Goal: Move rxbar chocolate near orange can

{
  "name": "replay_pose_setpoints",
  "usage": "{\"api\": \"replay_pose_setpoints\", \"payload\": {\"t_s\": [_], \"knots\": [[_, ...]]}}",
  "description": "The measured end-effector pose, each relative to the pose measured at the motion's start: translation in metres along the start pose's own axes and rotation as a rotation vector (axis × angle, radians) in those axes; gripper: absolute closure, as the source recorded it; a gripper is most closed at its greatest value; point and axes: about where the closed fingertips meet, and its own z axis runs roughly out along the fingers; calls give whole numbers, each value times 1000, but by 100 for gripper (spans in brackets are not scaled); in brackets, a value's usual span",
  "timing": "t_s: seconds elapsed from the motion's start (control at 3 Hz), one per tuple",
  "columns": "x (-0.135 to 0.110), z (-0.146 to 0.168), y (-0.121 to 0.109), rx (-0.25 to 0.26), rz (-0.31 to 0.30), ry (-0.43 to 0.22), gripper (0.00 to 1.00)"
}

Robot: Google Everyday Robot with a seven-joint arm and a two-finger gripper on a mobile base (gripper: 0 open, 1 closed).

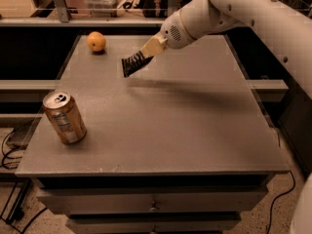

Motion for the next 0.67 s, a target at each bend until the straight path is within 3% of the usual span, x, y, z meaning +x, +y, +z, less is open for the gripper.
{"api": "replay_pose_setpoints", "payload": {"t_s": [0.67], "knots": [[20,12,90,-181,-46,119,100]]}}
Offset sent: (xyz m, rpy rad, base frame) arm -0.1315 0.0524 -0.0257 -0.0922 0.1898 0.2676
